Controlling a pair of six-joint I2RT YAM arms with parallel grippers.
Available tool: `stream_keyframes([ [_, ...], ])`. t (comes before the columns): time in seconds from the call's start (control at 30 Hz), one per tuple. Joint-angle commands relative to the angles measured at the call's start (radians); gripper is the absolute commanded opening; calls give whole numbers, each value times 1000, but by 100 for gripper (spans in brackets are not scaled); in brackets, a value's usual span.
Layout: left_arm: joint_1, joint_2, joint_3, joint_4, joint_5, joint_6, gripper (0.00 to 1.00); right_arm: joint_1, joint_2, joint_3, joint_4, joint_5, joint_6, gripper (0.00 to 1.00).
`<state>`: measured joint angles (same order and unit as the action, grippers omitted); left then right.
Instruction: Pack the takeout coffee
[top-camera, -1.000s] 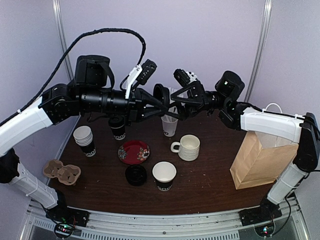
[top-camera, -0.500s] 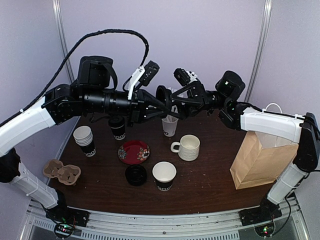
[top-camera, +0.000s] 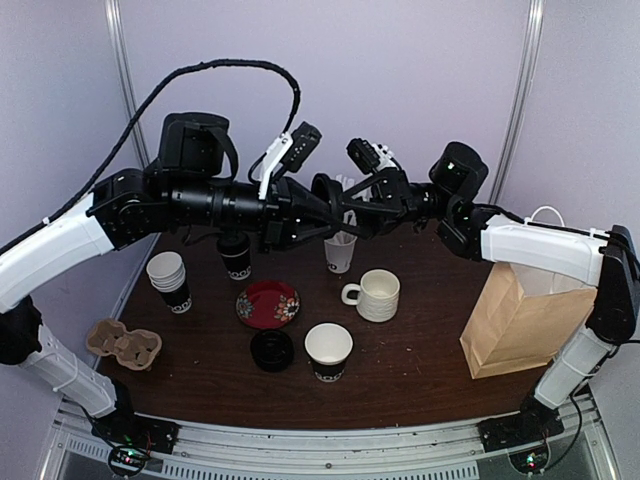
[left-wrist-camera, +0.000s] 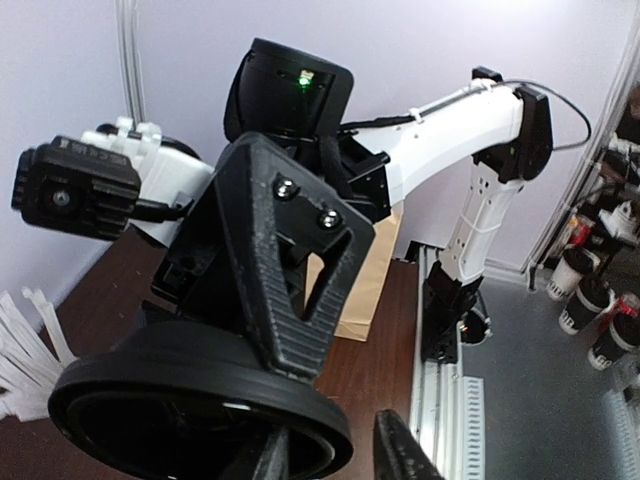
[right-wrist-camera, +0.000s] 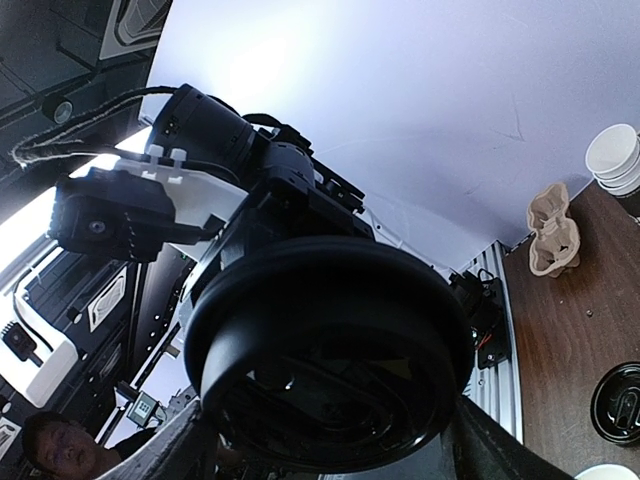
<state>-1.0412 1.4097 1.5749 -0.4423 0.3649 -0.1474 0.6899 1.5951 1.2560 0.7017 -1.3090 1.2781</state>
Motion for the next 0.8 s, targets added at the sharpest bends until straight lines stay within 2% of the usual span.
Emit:
stream_keyframes([
  [0.0,4,10,-2,29,-34,1,41,5,-26,15,-95,-6,-108,76],
  [0.07,3,11,0,12,-53,1,52,2,-30,17,-140,-6,-149,75],
  [0.17,4,6,5,-22,-76,3,63,-6,-30,16,-183,-9,-190,74],
  [0.37,3,-52,-13,-166,-113,9,68,-46,-41,22,-368,-5,-354,72],
  [0.43,3,-84,-58,-211,-213,-11,69,-61,-51,49,-578,9,-531,71],
  [0.57,8,-100,-160,-303,-444,-69,70,-69,-62,134,-1130,111,-984,71],
  [0.63,18,-85,-209,-326,-457,-99,70,-70,-68,150,-1253,162,-1112,71],
  [0.77,23,-61,-353,-281,-373,-74,70,-70,-87,167,-1435,266,-1306,71],
])
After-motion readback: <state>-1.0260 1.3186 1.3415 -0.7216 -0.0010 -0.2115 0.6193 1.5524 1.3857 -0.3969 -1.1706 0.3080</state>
